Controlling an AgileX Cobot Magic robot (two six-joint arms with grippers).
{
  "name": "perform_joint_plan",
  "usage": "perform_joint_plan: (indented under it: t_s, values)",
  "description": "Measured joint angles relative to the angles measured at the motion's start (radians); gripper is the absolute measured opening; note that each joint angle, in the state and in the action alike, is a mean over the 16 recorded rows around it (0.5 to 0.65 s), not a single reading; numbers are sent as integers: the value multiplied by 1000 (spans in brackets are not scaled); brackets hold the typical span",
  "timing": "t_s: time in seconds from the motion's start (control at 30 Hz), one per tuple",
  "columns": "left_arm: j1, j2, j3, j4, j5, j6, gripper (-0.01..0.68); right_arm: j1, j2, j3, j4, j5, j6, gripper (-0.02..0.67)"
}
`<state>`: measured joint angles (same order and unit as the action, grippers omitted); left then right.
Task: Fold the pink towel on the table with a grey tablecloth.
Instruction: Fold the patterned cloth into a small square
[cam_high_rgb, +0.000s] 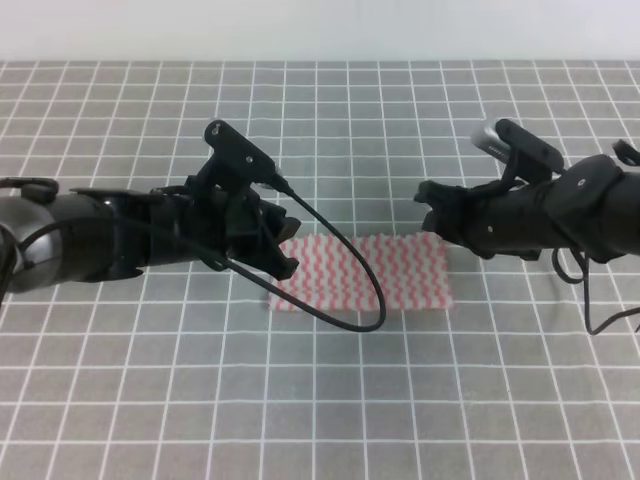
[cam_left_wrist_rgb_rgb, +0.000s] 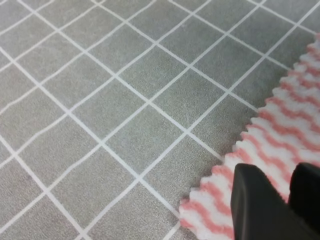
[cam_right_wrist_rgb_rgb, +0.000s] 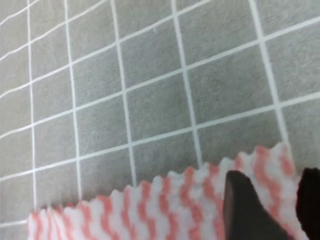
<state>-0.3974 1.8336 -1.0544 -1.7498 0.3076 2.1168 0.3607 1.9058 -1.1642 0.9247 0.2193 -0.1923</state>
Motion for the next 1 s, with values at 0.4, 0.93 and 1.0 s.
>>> perform_joint_plan:
  t_s: [0.4,0.93,1.0]
  values:
    - [0,-7,0,130,46,-359,71,-11,-11,-41,-24,164,-95,120]
    - [1,25,0,509,207,-884,-1,-9,-2,-82,-77,421,-149,-14]
    - [1,36,0,525,210,-890,-2,-9,6,-82,-81,427,-150,-15]
